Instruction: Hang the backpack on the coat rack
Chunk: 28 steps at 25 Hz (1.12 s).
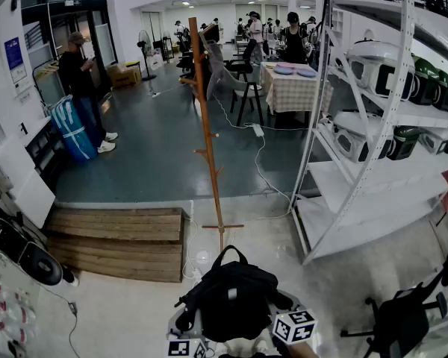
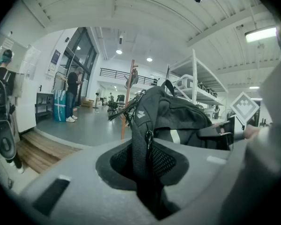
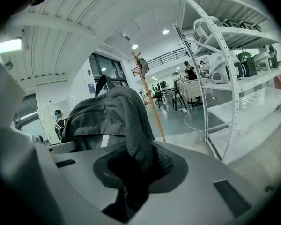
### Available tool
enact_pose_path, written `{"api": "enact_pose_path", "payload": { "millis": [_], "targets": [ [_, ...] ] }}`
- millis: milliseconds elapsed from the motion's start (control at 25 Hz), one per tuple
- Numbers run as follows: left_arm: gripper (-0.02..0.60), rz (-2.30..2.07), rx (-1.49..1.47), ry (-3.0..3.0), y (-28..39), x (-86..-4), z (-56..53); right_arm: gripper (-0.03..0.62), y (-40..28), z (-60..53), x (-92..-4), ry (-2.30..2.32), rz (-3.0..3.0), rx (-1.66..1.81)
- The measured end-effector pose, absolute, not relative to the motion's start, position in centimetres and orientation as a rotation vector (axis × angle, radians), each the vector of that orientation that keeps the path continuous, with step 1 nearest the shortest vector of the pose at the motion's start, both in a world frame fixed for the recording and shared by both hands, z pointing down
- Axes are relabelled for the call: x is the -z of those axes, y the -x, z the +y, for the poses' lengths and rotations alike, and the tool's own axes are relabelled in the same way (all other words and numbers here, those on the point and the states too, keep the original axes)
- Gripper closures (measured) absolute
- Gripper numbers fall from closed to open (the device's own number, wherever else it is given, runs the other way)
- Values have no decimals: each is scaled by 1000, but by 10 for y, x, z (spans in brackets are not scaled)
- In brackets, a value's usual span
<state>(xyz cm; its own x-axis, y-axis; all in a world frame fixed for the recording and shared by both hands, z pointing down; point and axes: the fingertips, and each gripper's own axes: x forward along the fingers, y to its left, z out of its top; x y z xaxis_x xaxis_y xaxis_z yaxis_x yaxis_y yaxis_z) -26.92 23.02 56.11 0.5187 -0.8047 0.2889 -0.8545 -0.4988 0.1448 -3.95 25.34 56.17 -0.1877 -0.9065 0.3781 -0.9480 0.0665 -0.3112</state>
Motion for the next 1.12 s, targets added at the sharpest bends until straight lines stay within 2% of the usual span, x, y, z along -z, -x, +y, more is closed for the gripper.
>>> {"api": "enact_pose_path", "payload": {
  "millis": [560, 1120],
  "targets": [
    [511, -1397, -281, -2498, 250, -559, 241, 519, 22, 264, -565, -1942, -2245, -799],
    [511, -1466, -293, -2458, 197, -559, 262, 519, -31, 271, -565, -1869, -2303, -799]
  ]
}}
